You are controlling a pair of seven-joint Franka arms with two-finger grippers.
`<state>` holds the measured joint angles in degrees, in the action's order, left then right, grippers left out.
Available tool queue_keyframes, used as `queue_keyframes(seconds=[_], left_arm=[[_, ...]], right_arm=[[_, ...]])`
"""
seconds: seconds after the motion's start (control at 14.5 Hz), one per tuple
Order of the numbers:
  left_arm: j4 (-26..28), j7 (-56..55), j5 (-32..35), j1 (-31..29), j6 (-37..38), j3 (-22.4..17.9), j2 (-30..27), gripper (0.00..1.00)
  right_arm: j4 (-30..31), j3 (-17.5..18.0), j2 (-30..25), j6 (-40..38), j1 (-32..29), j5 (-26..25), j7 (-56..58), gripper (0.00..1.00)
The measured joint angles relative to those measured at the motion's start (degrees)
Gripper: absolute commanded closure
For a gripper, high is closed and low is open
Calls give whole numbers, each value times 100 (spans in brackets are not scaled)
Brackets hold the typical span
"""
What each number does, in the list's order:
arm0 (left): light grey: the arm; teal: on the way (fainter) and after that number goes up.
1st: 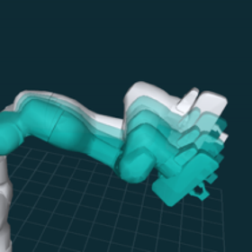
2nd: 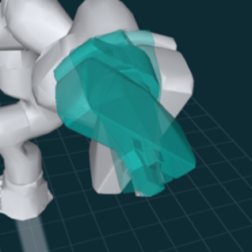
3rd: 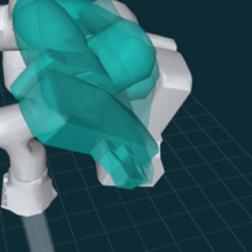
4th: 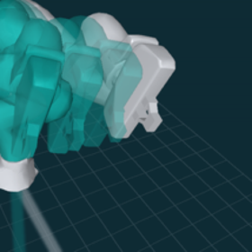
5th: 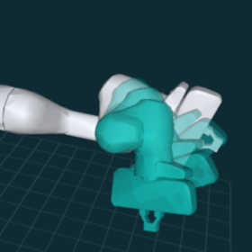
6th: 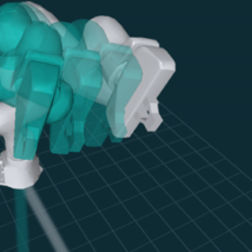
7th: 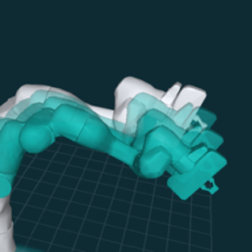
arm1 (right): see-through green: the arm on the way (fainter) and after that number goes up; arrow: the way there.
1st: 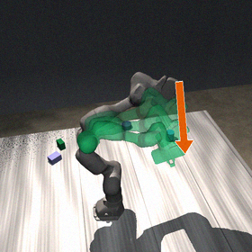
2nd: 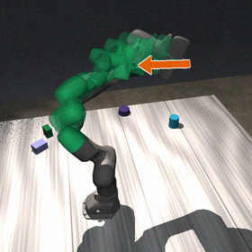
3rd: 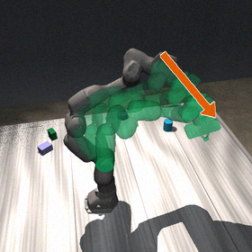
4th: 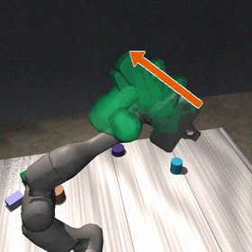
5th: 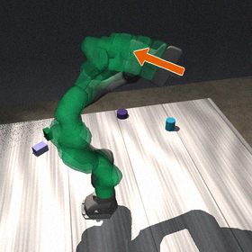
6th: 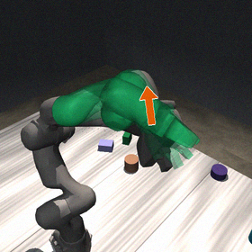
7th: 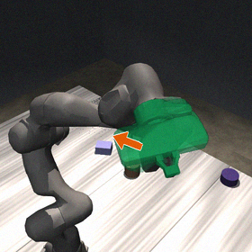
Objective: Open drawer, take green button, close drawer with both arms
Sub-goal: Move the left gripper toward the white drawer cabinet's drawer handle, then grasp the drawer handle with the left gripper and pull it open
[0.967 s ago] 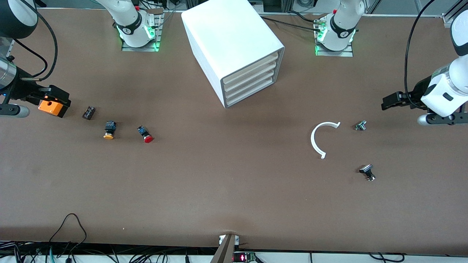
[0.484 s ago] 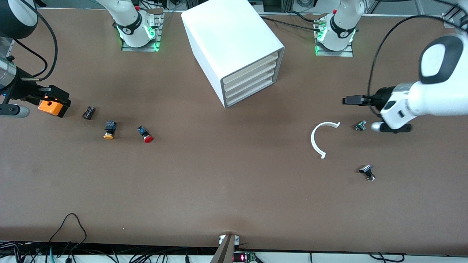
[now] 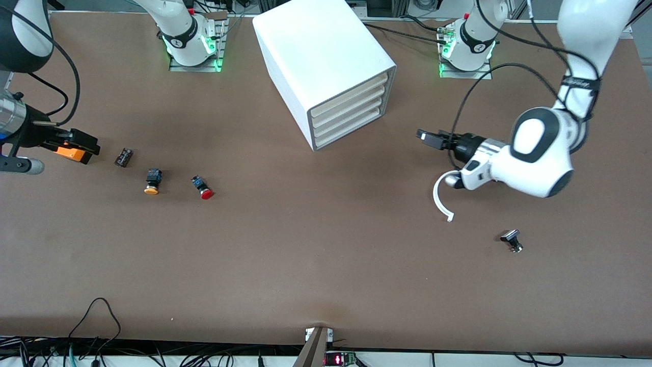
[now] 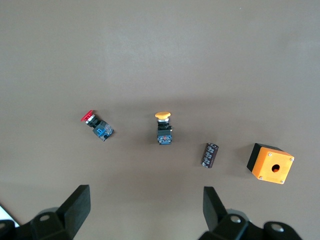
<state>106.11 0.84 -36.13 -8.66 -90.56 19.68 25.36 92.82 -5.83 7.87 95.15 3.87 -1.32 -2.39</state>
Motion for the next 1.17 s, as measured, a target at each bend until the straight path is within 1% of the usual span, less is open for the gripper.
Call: queue_keyframes(seconds=[0.21,0.48,0.62,0.76,0.9,1.11,1.17], left_arm=[[370,689,-391,256,-873,63,441,1],[901,2017,-896,356,-1716,417,739,1],[1127,2484,-1271,461,-1917,528,815,2],[1359,3037,-1796,527,-2023,636,893,2],[1582,3540,-2174,590,-2079,662,944,4],[1777,3766,-2283,604,-2088,743,973,7],[1822,3775,-2284,604,-2091,777,973,10]], right_arm=[[-4,9,179,31,7,0,0,0],[-155,71,402,68,41,2,0,0],[-234,95,514,84,90,2,4,0],[-281,111,591,205,107,2,32,0],[-295,114,621,281,151,2,227,0],[-297,115,635,283,215,2,344,0],[-297,115,639,283,219,2,357,0]])
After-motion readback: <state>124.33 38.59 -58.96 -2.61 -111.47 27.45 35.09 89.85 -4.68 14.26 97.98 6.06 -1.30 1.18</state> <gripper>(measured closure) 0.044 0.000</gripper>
